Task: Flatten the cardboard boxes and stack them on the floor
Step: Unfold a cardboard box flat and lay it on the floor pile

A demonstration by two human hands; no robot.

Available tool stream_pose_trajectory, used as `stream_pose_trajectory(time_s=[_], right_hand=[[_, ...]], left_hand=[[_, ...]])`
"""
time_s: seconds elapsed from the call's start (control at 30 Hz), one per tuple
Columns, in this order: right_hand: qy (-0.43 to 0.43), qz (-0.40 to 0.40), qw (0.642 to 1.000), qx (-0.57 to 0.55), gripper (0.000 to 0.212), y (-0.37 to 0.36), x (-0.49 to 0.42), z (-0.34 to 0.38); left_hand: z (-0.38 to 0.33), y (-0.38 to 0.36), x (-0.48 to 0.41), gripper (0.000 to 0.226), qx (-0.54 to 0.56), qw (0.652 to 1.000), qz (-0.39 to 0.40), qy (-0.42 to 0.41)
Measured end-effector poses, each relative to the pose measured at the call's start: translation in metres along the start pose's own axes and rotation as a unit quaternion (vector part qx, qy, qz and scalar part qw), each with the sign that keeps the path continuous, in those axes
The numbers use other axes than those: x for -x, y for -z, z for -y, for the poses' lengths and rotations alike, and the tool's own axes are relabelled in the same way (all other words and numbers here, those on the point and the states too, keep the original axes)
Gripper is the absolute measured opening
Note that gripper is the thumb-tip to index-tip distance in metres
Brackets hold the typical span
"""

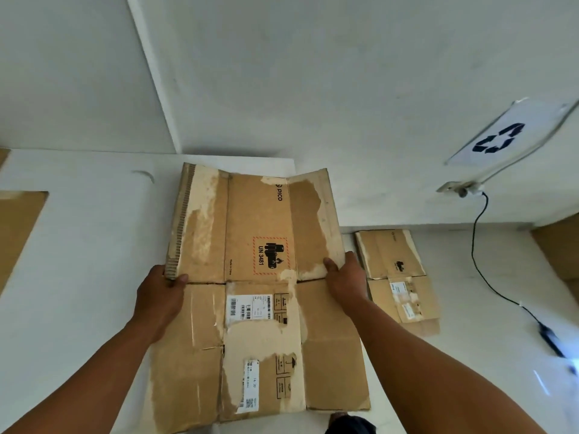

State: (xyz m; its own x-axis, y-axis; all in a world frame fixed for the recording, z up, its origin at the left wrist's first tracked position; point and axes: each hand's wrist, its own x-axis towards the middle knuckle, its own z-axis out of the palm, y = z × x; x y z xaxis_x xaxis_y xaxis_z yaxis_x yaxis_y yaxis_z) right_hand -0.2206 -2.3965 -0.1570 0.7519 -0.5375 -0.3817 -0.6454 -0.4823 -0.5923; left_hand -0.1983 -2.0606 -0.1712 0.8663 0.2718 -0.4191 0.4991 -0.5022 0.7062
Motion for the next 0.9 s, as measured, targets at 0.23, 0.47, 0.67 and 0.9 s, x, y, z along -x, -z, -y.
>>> stream_pose_trajectory(time_s=[0.23, 0.47, 0.67, 0.9], right_hand=[[-0.01, -0.019, 0.998, -0.066, 0.031, 0.139, -0.103, -0.115], [0.0, -0.002, 0.995, -0.096, 0.017, 0.263, -0.253, -0.267], [-0.062, 0.011, 0.997, -0.054, 0.028, 0.329, -0.331, -0.401], [-0.12, 0.032, 0.992, -0.031, 0.024, 0.315, -0.397, -0.52]], left_hand=[[-0.103, -0.16, 0.057, 0.019, 0.026, 0.998, 0.015, -0.057], [-0.195, -0.397, 0.114, 0.011, 0.032, 0.999, -0.019, -0.037], [-0.209, -0.568, 0.16, 0.011, 0.023, 0.999, 0.016, 0.043], [-0.159, -0.697, 0.151, 0.009, 0.013, 0.994, 0.052, 0.093]])
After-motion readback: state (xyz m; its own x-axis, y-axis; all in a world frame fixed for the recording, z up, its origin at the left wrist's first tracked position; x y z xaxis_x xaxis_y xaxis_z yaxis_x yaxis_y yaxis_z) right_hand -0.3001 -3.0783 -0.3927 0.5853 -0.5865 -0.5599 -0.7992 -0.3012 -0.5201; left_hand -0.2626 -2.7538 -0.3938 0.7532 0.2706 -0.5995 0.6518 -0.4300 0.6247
